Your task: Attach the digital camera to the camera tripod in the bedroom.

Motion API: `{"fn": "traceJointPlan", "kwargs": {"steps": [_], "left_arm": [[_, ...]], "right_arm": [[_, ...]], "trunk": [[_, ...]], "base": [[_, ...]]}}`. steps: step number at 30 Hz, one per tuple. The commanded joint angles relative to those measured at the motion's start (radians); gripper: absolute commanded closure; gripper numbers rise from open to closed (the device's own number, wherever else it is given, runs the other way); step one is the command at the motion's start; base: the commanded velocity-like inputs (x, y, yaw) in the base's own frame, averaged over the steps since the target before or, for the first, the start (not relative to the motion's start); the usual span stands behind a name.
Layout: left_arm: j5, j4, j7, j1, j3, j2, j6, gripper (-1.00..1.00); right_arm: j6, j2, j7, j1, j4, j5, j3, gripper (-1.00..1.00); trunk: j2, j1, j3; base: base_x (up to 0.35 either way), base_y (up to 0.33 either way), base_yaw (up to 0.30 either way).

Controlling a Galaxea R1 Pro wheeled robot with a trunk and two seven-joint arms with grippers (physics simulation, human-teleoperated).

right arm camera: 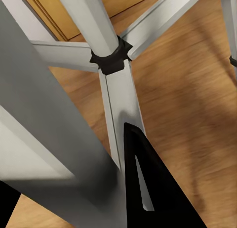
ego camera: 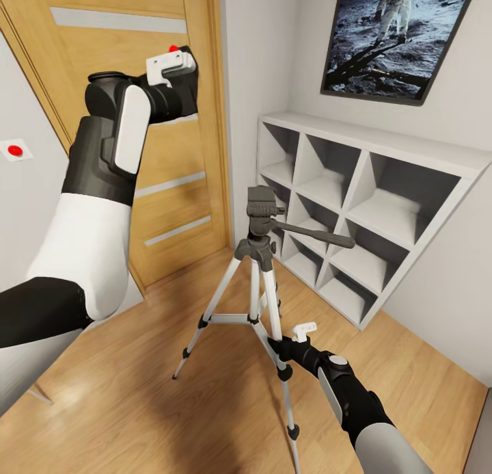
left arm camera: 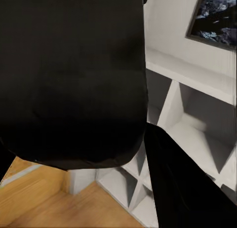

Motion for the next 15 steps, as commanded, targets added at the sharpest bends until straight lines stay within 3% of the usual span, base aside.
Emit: {"fn": "traceJointPlan", "kwargs": {"steps": [1,4,5,9,15], "left_arm": [[0.009,-0.008,0.010,-0.002,-0.001,-0.001,0.001,1.00],[0.010,-0.040,0.016,-0.005,-0.001,-0.007,0.000,1.00],[0.008,-0.051,0.060,-0.005,-0.002,-0.013,0.001,1.00],[0.015,-0.053,0.120,-0.005,-0.001,-0.013,0.001,1.00],[0.012,-0.059,0.145,-0.005,-0.006,-0.009,0.007,1.00]], "right_arm": [[0.006,0.001,0.009,0.000,0.002,0.024,-0.006,1.00],[0.006,0.001,0.009,0.000,0.001,0.024,-0.006,1.00],[0.006,0.002,0.009,0.000,0.001,0.024,-0.006,1.00],[0.006,0.002,0.009,0.000,-0.001,0.024,-0.006,1.00],[0.006,0.001,0.009,0.000,-0.002,0.024,-0.006,1.00]], "trunk": [[-0.001,0.001,-0.002],[-0.001,0.001,-0.002],[-0.001,0.001,-0.002],[-0.001,0.001,-0.002],[-0.001,0.001,-0.002]], "base": [[0.000,0.000,0.000],[0.000,0.000,0.000],[0.000,0.000,0.000],[0.000,0.000,0.000],[0.000,0.000,0.000]]}}
